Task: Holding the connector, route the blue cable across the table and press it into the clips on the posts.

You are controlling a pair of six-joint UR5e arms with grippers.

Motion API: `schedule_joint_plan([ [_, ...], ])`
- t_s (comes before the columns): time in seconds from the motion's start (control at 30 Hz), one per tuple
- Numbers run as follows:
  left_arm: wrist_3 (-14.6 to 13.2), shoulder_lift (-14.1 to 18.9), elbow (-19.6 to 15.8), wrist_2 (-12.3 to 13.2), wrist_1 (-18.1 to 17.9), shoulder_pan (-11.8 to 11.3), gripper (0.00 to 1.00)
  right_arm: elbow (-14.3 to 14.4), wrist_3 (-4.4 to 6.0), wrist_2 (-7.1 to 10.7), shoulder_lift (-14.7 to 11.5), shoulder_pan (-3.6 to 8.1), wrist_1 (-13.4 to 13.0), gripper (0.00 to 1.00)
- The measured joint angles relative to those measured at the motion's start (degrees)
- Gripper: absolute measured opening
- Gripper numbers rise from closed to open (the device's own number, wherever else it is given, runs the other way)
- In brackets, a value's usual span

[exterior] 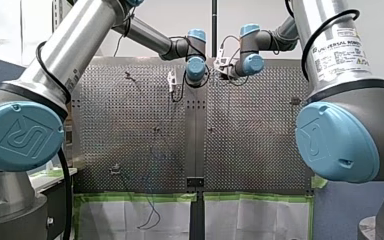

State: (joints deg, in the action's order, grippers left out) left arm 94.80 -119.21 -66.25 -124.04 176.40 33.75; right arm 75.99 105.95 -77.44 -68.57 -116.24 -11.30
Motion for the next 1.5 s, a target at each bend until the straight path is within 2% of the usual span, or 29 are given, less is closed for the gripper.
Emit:
schedule_joint_plan([
  [0.27,0.7,0.0,0.0,-0.4,0.3,0.1,0.00,-0.1,-0.02,0.00,-0.1,-0.05,0.2,0.00],
  [0.4,1.3,0.0,-0.2,-2.0,1.2,0.6,0.00,0.0,-0.01,0.01,-0.1,-0.22,0.4,0.00],
  [0.6,1.6,0.1,-2.6,-5.1,1.2,1.3,0.00,0.2,-0.03,0.00,0.0,-0.68,0.6,0.00],
  [0.77,1.7,0.1,-5.2,-5.9,-1.0,1.9,0.00,1.4,-0.25,-0.14,0.0,-0.81,0.7,0.00],
  [1.23,2.5,0.0,-12.2,-5.7,-7.9,2.6,0.00,7.5,-0.79,-0.38,0.2,-1.12,0.2,0.00],
  [1.5,2.4,0.0,-16.0,-3.0,-11.7,2.1,0.00,11.1,-0.72,-0.45,0.4,-0.74,-1.2,0.00],
])
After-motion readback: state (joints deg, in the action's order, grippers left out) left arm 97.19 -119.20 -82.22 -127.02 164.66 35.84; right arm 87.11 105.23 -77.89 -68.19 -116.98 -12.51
